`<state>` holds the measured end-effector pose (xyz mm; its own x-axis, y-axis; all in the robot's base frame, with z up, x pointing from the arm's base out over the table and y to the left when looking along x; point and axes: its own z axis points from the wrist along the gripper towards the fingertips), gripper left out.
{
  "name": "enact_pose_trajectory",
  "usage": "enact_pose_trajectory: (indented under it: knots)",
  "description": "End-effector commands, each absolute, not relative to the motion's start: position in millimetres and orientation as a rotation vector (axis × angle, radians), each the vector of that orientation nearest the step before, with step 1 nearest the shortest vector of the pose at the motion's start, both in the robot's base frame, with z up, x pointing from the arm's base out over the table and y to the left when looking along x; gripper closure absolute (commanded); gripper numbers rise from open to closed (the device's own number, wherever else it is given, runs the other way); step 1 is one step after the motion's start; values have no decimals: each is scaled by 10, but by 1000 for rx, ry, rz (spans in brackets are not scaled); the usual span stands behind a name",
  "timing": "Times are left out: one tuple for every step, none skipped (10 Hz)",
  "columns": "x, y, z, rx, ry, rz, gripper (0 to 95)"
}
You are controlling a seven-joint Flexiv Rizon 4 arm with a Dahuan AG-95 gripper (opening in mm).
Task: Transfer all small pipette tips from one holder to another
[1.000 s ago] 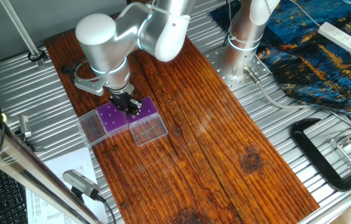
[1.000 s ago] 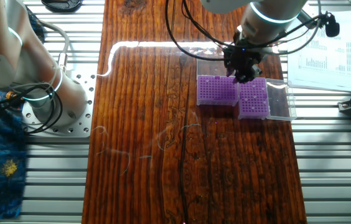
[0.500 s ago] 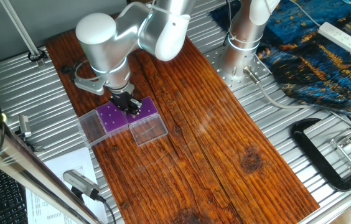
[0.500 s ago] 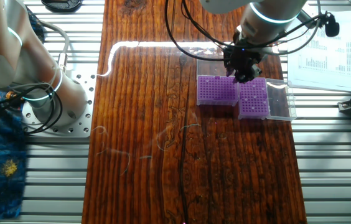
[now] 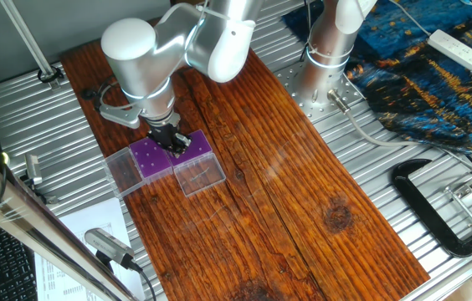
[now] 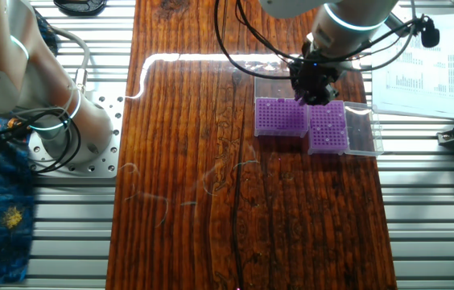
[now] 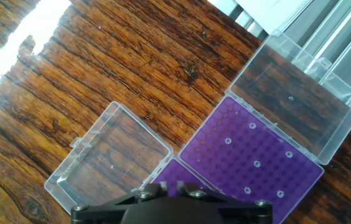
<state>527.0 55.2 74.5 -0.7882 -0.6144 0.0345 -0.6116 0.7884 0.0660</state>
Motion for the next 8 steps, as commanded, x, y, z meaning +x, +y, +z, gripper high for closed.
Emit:
enact_pose_trajectory:
  knots:
    - [5266,553,744,732,-3005,-62,950]
    - [5266,553,744,720,-3009,-60,950]
    - [5266,553,744,716,-3009,-59,950]
    - [5266,553,744,710,-3012,-59,950]
    - [5265,552,744,702,-3023,-48,950]
    - [5285,559,747,701,-3028,-45,950]
    - [5330,573,757,703,-3031,-40,950]
    - [5369,585,766,703,-3031,-36,950]
